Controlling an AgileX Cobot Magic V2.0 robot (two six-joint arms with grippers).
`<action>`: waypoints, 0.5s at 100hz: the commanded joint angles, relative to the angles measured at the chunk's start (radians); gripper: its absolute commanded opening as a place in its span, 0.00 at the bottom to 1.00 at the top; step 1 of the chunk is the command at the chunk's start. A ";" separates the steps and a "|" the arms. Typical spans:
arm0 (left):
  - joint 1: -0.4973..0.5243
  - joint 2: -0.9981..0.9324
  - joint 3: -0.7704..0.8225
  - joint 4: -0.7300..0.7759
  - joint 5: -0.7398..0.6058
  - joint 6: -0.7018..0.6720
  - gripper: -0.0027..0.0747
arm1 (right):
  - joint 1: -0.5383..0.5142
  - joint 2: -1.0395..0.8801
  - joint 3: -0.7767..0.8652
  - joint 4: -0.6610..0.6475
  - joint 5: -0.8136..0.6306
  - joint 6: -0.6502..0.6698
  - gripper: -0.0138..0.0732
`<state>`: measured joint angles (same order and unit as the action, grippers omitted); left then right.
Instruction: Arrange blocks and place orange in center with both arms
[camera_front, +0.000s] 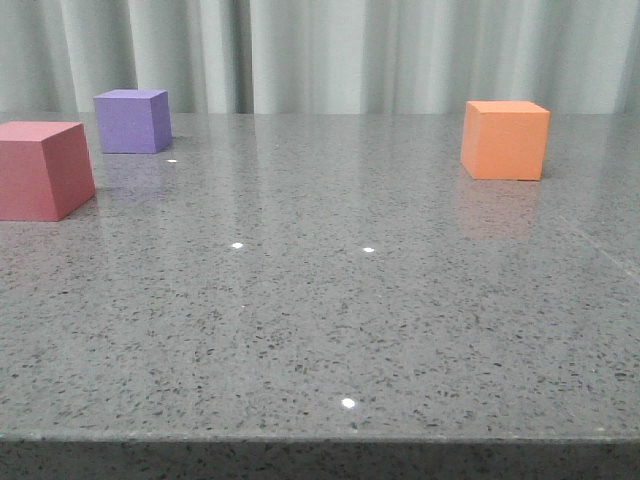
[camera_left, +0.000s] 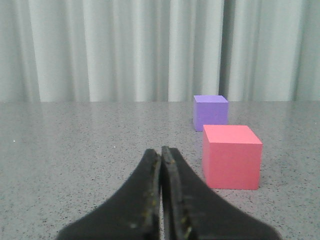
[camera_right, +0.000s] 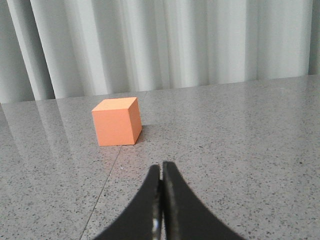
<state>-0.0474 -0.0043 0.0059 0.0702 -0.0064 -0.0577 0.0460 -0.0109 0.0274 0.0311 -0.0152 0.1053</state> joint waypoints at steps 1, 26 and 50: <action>0.005 -0.032 0.043 -0.005 -0.073 0.001 0.01 | -0.005 -0.019 -0.012 -0.002 -0.088 -0.002 0.08; 0.005 -0.032 0.043 -0.005 -0.073 0.001 0.01 | -0.005 -0.019 -0.022 -0.003 -0.128 -0.002 0.08; 0.005 -0.032 0.043 -0.005 -0.073 0.001 0.01 | -0.005 0.004 -0.196 -0.017 0.052 -0.002 0.08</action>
<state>-0.0474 -0.0043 0.0059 0.0702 -0.0064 -0.0577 0.0460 -0.0109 -0.0601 0.0270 0.0183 0.1053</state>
